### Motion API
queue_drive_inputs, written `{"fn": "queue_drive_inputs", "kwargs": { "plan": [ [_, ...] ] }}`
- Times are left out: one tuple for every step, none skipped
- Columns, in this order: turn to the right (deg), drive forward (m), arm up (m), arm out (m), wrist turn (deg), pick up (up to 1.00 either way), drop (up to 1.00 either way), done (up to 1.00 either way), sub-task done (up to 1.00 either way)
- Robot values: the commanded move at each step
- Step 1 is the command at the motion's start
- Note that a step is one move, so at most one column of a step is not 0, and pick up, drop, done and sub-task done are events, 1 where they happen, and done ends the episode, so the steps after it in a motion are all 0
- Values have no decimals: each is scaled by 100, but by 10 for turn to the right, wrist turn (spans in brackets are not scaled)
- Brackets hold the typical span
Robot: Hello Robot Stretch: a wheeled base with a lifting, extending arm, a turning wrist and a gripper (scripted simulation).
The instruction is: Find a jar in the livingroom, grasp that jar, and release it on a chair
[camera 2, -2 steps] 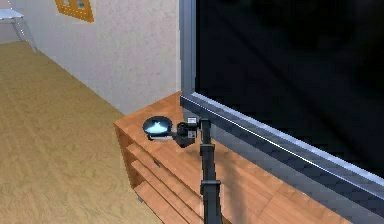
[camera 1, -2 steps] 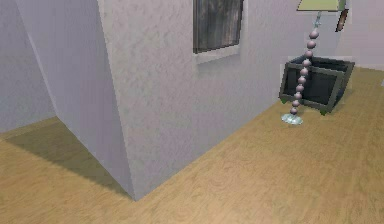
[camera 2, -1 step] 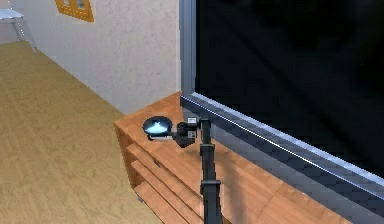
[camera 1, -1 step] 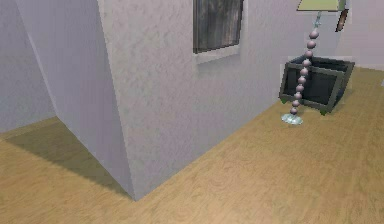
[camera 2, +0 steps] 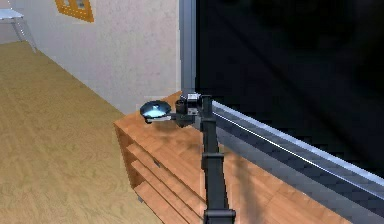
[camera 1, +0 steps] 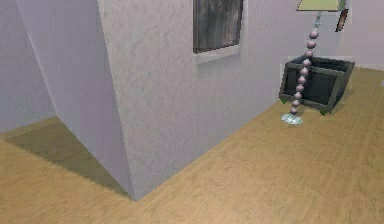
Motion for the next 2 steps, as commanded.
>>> {"fn": "queue_drive_inputs", "kwargs": {
  "plan": [
    [0,0,22,0,0,0,0,0,0],
    [0,0,0,0,-450,0,0,0,0]
  ]
}}
